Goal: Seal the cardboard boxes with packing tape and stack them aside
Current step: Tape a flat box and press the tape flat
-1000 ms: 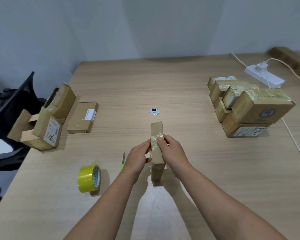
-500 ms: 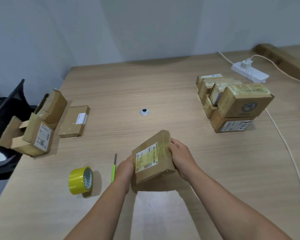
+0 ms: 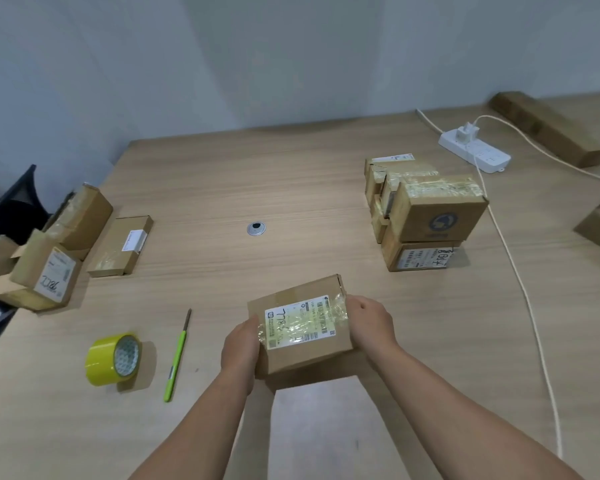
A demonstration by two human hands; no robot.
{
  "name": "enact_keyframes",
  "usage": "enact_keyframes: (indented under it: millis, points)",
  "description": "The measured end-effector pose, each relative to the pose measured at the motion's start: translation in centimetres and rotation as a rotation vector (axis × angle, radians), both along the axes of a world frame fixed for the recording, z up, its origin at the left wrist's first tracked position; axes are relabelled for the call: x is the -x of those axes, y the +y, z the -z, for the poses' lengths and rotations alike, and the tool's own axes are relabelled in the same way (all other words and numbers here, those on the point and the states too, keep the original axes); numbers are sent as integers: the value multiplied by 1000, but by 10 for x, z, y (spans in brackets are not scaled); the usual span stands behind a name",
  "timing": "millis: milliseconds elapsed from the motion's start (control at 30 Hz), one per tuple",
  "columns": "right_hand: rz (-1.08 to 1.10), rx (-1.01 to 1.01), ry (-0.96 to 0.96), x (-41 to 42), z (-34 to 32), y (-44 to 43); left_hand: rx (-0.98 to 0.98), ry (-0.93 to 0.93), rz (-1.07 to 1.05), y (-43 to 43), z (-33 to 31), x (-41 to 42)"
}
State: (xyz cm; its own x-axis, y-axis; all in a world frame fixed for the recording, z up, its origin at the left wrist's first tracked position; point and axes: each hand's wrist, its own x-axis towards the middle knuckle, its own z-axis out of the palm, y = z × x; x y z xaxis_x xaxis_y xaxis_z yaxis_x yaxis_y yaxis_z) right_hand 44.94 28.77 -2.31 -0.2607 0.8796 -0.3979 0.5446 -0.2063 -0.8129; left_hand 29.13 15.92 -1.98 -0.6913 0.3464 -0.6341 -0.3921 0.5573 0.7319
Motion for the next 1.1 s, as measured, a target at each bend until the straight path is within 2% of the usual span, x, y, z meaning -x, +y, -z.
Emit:
enact_keyframes:
  millis: [233, 600, 867, 1100]
  points:
    - [-22, 93, -14, -55, 1, 37, 6, 17, 25, 35, 11, -46]
    - [41, 79, -132, -149, 13, 95, 17, -2, 128, 110, 33, -118]
    - [126, 81, -205, -177, 19, 135, 31, 3, 198, 163, 27, -160]
    - [111, 87, -247, -182, 24, 170, 46, 15, 282, 202, 35, -168]
